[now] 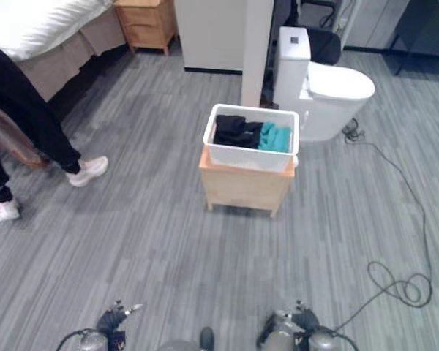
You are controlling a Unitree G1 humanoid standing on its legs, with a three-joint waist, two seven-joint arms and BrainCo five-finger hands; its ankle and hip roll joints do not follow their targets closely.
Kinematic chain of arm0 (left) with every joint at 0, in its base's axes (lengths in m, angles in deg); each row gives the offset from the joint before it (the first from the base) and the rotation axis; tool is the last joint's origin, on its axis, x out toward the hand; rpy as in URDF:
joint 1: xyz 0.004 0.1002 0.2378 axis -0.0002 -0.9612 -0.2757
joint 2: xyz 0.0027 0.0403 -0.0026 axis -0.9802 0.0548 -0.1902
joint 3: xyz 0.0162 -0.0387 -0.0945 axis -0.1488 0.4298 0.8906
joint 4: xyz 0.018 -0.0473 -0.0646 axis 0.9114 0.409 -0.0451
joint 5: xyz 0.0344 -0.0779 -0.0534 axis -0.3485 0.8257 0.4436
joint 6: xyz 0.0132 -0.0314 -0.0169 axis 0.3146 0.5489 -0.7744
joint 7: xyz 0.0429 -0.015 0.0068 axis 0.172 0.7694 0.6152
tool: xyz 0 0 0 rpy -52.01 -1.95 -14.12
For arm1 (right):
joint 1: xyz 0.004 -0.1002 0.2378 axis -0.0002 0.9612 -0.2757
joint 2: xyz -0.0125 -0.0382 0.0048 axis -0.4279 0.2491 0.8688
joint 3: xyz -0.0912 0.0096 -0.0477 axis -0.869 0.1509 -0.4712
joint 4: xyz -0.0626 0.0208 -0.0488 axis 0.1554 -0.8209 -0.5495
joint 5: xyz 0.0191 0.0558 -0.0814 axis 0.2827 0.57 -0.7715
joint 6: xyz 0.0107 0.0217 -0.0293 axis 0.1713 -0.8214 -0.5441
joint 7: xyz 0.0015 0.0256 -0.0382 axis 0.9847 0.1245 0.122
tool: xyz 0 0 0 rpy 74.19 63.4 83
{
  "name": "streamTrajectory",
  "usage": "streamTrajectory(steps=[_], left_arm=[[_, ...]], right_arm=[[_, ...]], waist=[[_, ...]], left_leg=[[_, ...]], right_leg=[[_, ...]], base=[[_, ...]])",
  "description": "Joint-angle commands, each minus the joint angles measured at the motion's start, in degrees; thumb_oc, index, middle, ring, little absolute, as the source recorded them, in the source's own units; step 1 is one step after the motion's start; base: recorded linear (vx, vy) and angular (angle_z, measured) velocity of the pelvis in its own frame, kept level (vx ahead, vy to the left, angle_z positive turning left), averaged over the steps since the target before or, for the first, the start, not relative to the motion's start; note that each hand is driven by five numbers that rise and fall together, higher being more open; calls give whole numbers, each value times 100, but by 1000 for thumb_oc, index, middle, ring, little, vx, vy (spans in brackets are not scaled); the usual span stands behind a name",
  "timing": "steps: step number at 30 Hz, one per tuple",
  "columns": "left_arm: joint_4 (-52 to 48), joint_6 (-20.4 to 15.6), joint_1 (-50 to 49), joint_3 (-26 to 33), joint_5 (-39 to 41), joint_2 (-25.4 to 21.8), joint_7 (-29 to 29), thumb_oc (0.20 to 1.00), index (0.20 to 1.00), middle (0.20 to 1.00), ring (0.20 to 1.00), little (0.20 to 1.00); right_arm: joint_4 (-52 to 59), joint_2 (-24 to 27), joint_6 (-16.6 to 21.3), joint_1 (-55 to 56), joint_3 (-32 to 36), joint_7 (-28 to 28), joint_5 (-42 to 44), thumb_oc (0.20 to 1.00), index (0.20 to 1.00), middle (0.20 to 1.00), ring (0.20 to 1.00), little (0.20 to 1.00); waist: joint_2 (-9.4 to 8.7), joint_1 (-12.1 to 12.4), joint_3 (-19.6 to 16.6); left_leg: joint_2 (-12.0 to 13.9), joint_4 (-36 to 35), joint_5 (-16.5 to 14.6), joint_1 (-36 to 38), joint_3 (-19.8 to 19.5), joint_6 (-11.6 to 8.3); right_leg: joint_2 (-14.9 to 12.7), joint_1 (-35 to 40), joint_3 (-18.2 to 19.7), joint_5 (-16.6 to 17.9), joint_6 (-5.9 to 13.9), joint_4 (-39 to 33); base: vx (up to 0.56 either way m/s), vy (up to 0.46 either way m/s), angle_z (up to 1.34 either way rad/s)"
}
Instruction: Grab the laundry basket,head to the washer,open it,put in the laundry and shut it.
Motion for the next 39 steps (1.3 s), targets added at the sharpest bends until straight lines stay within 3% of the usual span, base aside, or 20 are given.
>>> streamTrajectory(steps=[1, 4, 5, 7, 9, 11, 12, 13, 15, 18, 19, 21, 23, 27, 30, 31, 34, 35, 37, 39], left_arm=[[-9, -174, -20, 158, 60, -192, 10, 1000, 1000, 1000, 1000, 1000], [92, -193, -56, 277, 12, -187, -37, 1000, 1000, 1000, 1000, 1000], [190, -210, -30, 314, -2, -190, -9, 1000, 1000, 1000, 1000, 1000], [221, -251, -5, 334, -34, -206, 0, 1000, 1000, 1000, 1000, 1000], [60, -284, 74, 305, 108, -232, 18, 1000, 1000, 1000, 1000, 1000], [-382, -308, -6, 354, 264, -225, 80, 1000, 1000, 1000, 1000, 1000], [-466, -322, -11, 395, 381, -215, 98, 1000, 1000, 1000, 1000, 1000], [-679, -365, -71, 537, 592, -200, 156, 1000, 1000, 1000, 1000, 1000], [-877, -411, -118, 569, 675, -186, 201, 1000, 1000, 1000, 1000, 1000], [-1585, -455, -293, 602, 728, -235, 321, 1000, 1000, 1000, 1000, 1000], [-1865, -460, -353, 643, 700, -251, 411, 1000, 1000, 1000, 1000, 1000], [-2297, -465, -404, 698, 542, -305, 598, 1000, 1000, 1000, 1000, 1000], [-3147, -374, -622, 791, 209, -383, 680, 1000, 1000, 1000, 1000, 1000], [-3504, -304, -669, 767, -111, -585, 649, 1000, 1000, 1000, 1000, 1000], [-4372, -115, -716, 969, -493, -1034, 572, 1000, 1000, 1000, 1000, 1000], [-4375, -113, -715, 975, -493, -1034, 571, 1000, 1000, 1000, 1000, 1000], [-4610, -24, -555, 1065, -474, -1257, 592, 1000, 1000, 1000, 1000, 1000], [-4800, 35, -376, 1010, -459, -1453, 620, 1000, 1000, 1000, 1000, 1000], [-4787, 68, -233, 938, -407, -1500, 614, 1000, 1000, 1000, 1000, 1000], [-4824, 118, -67, 909, -382, -1604, 577, 1000, 1000, 1000, 1000, 1000]], right_arm=[[297, 256, 64, -238, 207, -92, 209, 1000, 1000, 1000, 1000, 1000], [546, 347, 90, -16, 272, 20, 204, 1000, 1000, 1000, 1000, 1000], [637, 362, 117, 132, 283, 85, 196, 1000, 1000, 1000, 1000, 1000], [859, 392, 140, 478, 405, 143, 226, 1000, 1000, 1000, 1000, 1000], [1056, 428, 188, 682, 455, 164, 304, 1000, 1000, 1000, 1000, 1000], [1631, 586, 230, 784, 386, 136, 367, 1000, 1000, 1000, 1000, 1000], [1784, 638, 244, 818, 401, 125, 395, 1000, 1000, 1000, 1000, 1000], [2160, 775, 279, 904, 573, 55, 439, 1000, 1000, 1000, 1000, 1000], [2467, 833, 316, 946, 690, 8, 523, 1000, 1000, 1000, 1000, 1000], [2997, 960, 376, 997, 949, -97, 596, 1000, 1000, 1000, 1000, 1000], [3193, 990, 392, 978, 1049, -143, 597, 1000, 1000, 1000, 1000, 1000], [3333, 1019, 444, 919, 1194, -271, 572, 1000, 1000, 1000, 1000, 1000], [3742, 1056, 406, 911, 1540, -381, 617, 1000, 1000, 1000, 1000, 1000], [3821, 1109, 380, 818, 1753, -389, 693, 1000, 1000, 1000, 1000, 1000], [3553, 1360, 182, 166, 1707, -341, 621, 1000, 1000, 1000, 1000, 1000], [3545, 1361, 184, 155, 1702, -341, 623, 1000, 1000, 1000, 1000, 1000], [3185, 1516, 51, -472, 1453, -333, 611, 1000, 1000, 1000, 1000, 1000], [3055, 1461, 27, -705, 1391, -208, 1303, 1000, 1000, 1000, 1000, 1000], [2971, 1432, 62, -865, 1375, -183, 1650, 1000, 1000, 1000, 1000, 1000], [2871, 1430, 57, -1006, 1381, -116, 1955, 1000, 1000, 1000, 1000, 1000]], waist=[[-363, -43, 208], [-450, -174, 107], [-479, -278, 71], [-489, -421, 3], [-562, -485, 80], [-611, -400, 261], [-644, -391, 284], [-696, -347, 290], [-751, -311, 303], [-790, -197, 256], [-730, -139, 232], [-628, -87, 156], [-425, -109, -23], [-390, -87, -91], [-314, 107, -201], [-319, 133, -194], [-239, 313, -221], [-181, 215, -105], [-150, 187, 2], [-104, 169, 44]], left_leg=[[-202, 119, -368, -273, -488, -68], [-249, 95, -630, 84, -674, -113], [-244, 152, -740, 177, -815, -142], [-8, 357, -790, 388, -984, -318], [293, 1819, -293, -240, -1012, -601], [500, 3430, 81, -1021, -1072, -604], [517, 3820, 184, -1286, -1164, -531], [646, 3665, 287, -1573, -1144, -470], [750, 3327, 195, -1702, -1036, -459], [761, 1548, 279, -1696, -1034, -593], [795, 823, 602, -1684, -1257, -694], [881, -75, 852, -1717, -1568, -773], [929, -546, 990, -1424, -1452, -824], [781, -106, 855, -1420, -1487, -776], [416, 289, 383, -1258, -1174, -511], [416, 298, 372, -1251, -1143, -506], [280, 208, 222, -1049, -817, -317], [224, 153, 253, -937, -770, -216], [201, 136, 262, -912, -761, -178], [166, 16, 218, -797, -688, -185]], right_leg=[[285, 379, 1226, 1102, 389, -1803], [490, 340, 1508, 1140, 380, -1932], [538, 241, 1842, 1148, 305, -1614], [725, 274, 2171, 1031, 204, -1183], [824, 424, 2106, 869, 8, -941], [998, 730, 1876, 721, -226, -1047], [1109, 827, 1888, 625, -328, -1111], [1220, 993, 1911, 434, -420, -1209], [1158, 1114, 1843, 384, -386, -1281], [1113, 1363, 1843, 272, -336, -1425], [1175, 1455, 1872, 212, -329, -1468], [1216, 1595, 1886, 52, -306, -1485], [1177, 1799, 1931, -93, -262, -1443], [985, 1866, 2011, -57, -192, -1400], [518, 1830, 2270, 74, 65, -1203], [514, 1818, 2303, 71, 69, -1191], [281, 1532, 2065, 223, 236, -780], [335, 1234, 2078, 434, 280, -78], [383, 1027, 2113, 414, 277, 264], [312, 977, 1829, 395, 289, 22]], base=[[416, -95, 39], [451, -132, 30], [479, -175, 24], [471, -286, 61], [268, -363, 118], [101, -317, 64], [165, -302, -13], [144, -203, -49], [161, -85, -15], [204, 55, 29], [215, 127, 5], [227, 157, -29], [301, 278, -42], [180, 251, -22], [191, 385, -41], [78, 292, -104], [60, 255, -81], [54, 204, -85], [15, 126, -50], [82, 27, -8]])
